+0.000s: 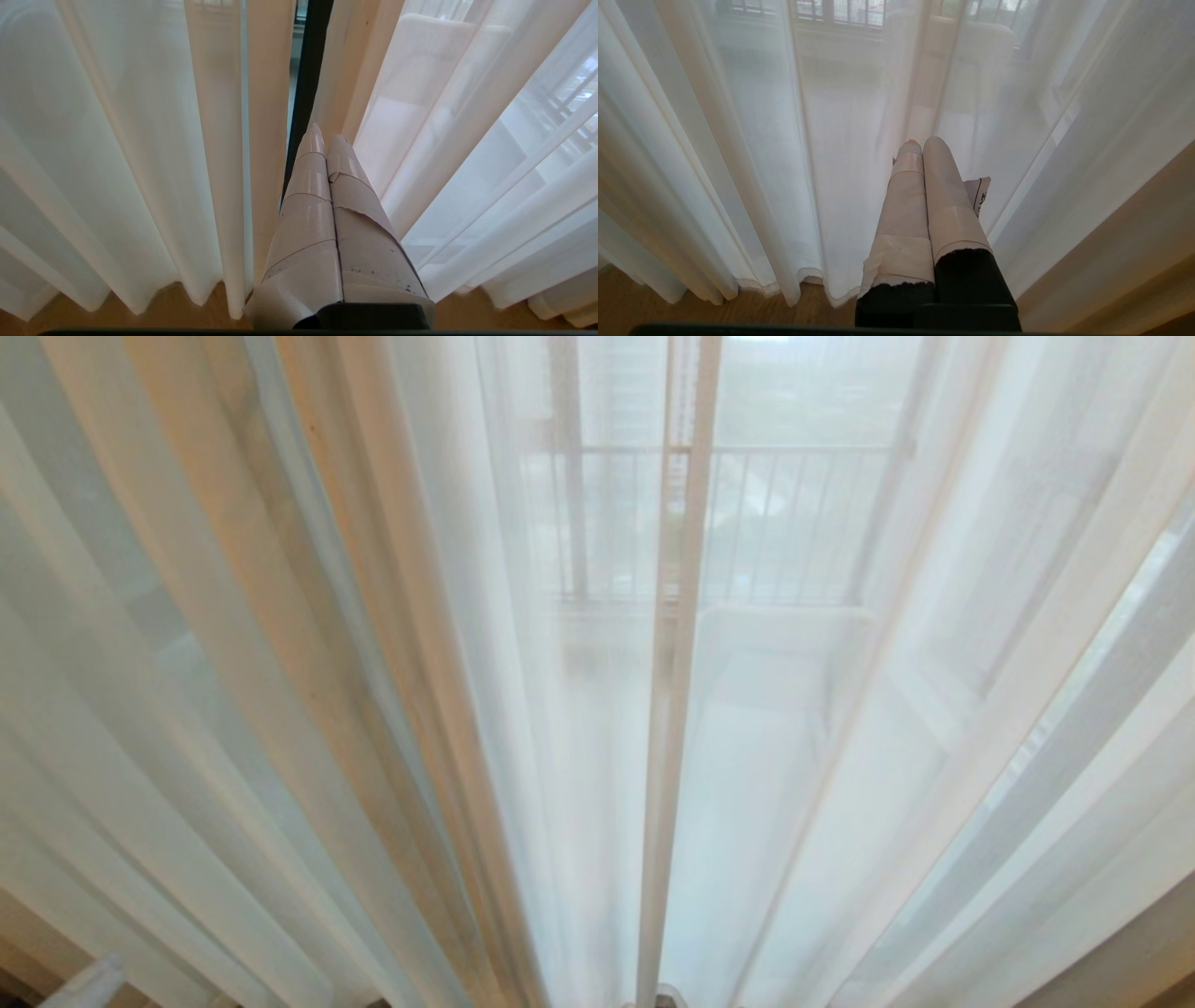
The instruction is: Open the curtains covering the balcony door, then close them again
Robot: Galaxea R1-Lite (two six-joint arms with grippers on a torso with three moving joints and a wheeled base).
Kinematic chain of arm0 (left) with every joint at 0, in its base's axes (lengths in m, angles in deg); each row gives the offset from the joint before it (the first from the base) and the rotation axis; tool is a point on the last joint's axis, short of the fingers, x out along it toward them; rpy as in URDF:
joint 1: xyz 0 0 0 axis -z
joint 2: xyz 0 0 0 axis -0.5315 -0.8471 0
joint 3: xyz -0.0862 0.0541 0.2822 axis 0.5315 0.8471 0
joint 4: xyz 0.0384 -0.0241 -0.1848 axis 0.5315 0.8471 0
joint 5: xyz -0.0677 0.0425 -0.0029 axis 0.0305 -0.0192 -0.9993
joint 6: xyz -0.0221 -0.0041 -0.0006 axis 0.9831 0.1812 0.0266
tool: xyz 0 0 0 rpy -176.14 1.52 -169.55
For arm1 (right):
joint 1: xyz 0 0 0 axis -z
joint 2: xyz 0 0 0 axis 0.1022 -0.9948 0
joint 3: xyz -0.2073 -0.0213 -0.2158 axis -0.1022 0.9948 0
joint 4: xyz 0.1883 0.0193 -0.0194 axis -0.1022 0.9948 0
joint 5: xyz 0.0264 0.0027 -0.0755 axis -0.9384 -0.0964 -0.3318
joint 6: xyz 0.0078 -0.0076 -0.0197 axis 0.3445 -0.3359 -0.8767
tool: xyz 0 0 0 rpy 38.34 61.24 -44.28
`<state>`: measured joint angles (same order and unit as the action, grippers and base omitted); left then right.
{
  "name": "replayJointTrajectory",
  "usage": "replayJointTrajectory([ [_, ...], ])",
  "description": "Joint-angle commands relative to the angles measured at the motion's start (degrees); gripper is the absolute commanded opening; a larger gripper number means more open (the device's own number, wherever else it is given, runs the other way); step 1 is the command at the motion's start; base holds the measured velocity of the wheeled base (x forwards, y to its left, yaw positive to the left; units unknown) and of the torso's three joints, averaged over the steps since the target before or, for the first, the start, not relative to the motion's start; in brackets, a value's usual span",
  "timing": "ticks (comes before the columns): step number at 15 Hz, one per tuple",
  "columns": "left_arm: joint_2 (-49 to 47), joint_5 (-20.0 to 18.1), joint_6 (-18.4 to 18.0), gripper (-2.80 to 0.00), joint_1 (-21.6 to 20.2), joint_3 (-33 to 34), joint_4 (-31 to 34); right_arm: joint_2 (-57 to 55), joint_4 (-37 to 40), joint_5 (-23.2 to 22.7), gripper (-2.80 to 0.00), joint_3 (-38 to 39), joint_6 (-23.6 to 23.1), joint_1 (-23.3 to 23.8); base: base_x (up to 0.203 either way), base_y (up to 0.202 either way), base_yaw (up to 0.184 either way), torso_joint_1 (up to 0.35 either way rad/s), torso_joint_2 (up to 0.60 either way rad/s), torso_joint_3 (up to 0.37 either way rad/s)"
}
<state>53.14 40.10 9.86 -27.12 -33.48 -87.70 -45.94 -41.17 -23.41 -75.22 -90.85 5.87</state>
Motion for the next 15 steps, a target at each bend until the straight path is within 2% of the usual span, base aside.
replayJointTrajectory([
  [1, 0.6, 0.1, -1.7, -2.8, 0.0, 3.9, -3.4, -0.1, 0.0, 0.0, -2.8, 0.0, 0.0, 0.0, 0.0, 0.0, 0.0, 0.0, 0.0, 0.0],
  [3, 0.7, -0.2, -2.2, -2.8, -0.4, 4.0, -3.5, -0.1, 0.0, 0.0, -2.8, 0.0, 0.0, 0.0, 0.0, 0.0, 0.0, 0.0, 0.0, 0.0],
  [5, 4.0, -2.5, -2.1, -2.8, -4.8, 4.0, -2.3, -0.1, 0.0, 0.0, -2.8, 0.0, 0.0, 0.0, 0.0, 0.0, 0.0, 0.0, 0.0, 0.0],
  [7, 9.7, -3.4, -1.6, -2.8, -5.4, 4.0, 1.0, -0.1, 0.0, 0.0, -2.8, 0.0, 0.0, 0.0, 0.0, 0.0, 0.0, 0.0, 0.0, 0.0],
  [10, 16.2, -2.5, -0.8, -2.8, -5.4, 4.1, 2.4, -0.1, 0.0, 0.0, -2.8, 0.0, 0.0, 0.0, 0.0, 0.0, 0.0, 0.0, 0.0, 0.0],
  [11, 17.0, -2.3, -1.6, -2.8, -5.3, 4.1, 2.5, -0.1, 0.0, 0.0, -2.8, 0.0, 0.0, 0.0, 0.0, 0.0, 0.0, 0.0, 0.0, 0.0],
  [13, 16.9, -1.1, -7.2, -2.8, -5.3, 4.1, 2.5, -0.1, 0.0, 0.0, -2.8, 0.0, 0.0, 0.0, 0.0, 0.0, 0.0, 0.0, 0.0, 0.0],
  [15, 16.9, 0.4, -19.7, -2.8, -5.3, 4.1, 5.0, -0.1, 0.0, 0.0, -2.8, 0.0, 0.0, 0.0, 0.0, 0.0, 0.0, 0.0, 0.0, 0.0],
])
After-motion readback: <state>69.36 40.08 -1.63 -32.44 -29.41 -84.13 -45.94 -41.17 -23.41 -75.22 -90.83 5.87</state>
